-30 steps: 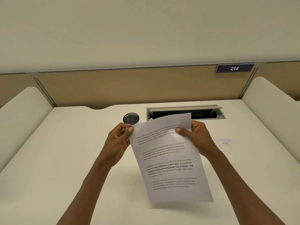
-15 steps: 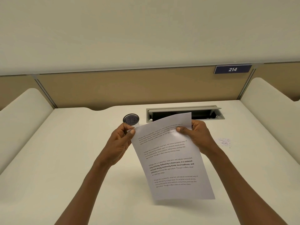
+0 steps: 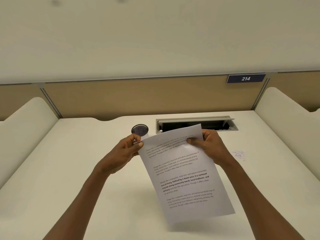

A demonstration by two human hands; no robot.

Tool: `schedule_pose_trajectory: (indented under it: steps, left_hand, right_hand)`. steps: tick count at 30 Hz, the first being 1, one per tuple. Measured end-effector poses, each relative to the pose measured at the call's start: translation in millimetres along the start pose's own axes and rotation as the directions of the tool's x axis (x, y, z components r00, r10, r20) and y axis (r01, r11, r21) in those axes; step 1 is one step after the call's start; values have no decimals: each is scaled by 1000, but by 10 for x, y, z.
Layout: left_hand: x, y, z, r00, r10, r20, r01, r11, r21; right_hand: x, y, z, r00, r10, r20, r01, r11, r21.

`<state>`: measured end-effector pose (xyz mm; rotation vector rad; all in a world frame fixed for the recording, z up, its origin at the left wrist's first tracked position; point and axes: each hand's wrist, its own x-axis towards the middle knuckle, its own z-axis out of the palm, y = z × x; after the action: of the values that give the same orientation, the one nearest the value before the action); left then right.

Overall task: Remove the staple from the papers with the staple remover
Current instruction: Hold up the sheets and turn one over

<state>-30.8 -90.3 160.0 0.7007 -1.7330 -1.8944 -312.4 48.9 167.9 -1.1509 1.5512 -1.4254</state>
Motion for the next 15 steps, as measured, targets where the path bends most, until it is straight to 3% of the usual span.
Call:
schedule_pose_trajectory:
  steps: [4, 9, 15]
  left_hand:
    - [-60, 84, 53, 996, 14, -86, -14, 1000, 3]
    - [-165, 146, 206, 950, 30, -310, -36, 999, -13]
    - [-274, 220, 309, 931, 36, -364, -61, 996, -58]
  right_hand:
    - [-52, -14, 36, 1000, 0, -14, 1, 999, 54]
    - [-143, -108, 39, 998, -15, -61, 23, 991, 131]
    - [-266, -191, 50, 996, -24, -88, 39, 984, 173]
